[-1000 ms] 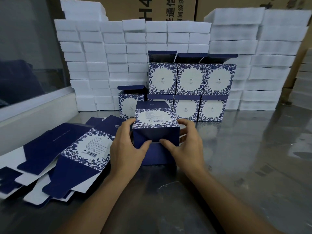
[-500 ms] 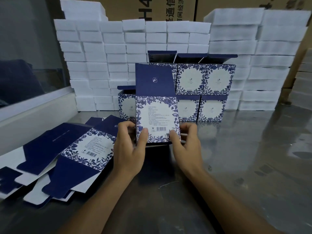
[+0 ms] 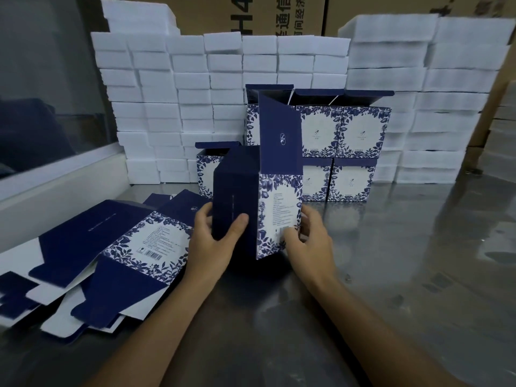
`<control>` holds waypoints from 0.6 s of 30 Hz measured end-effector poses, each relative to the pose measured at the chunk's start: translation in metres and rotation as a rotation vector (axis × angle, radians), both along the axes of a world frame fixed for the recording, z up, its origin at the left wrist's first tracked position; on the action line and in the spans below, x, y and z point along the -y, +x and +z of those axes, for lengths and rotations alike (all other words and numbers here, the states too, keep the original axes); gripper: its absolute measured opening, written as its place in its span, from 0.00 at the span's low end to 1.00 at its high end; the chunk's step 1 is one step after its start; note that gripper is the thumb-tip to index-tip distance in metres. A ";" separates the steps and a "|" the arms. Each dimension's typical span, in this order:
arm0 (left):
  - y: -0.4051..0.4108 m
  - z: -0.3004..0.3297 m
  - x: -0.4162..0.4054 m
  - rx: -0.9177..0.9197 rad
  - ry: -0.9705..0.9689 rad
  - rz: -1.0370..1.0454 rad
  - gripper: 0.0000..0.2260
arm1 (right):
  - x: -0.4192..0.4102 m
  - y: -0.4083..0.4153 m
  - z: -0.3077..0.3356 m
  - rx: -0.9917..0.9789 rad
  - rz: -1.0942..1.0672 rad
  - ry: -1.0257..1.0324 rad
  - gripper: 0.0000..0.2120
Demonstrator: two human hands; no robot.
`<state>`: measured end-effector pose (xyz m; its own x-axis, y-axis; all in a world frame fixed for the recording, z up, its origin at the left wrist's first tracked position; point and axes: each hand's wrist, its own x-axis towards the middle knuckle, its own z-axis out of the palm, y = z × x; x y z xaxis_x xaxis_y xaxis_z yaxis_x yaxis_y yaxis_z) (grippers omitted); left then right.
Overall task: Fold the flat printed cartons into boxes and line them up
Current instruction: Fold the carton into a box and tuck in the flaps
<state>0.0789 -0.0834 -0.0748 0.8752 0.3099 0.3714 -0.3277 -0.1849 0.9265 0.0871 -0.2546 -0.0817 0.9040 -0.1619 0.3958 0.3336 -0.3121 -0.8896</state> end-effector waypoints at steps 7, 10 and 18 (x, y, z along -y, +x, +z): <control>-0.002 0.004 0.002 0.058 -0.005 -0.101 0.25 | -0.001 -0.001 0.006 -0.019 0.040 -0.001 0.30; -0.003 0.010 -0.002 0.042 -0.126 -0.244 0.21 | -0.002 0.001 0.006 0.045 0.039 0.067 0.22; 0.001 0.011 -0.005 -0.071 -0.314 -0.461 0.24 | -0.001 0.006 0.007 -0.143 0.305 0.522 0.34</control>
<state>0.0800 -0.0786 -0.0639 0.9657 -0.0244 0.2587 -0.2446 0.2507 0.9367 0.0932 -0.2539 -0.0746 0.9783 -0.0272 0.2055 0.2052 0.2673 -0.9415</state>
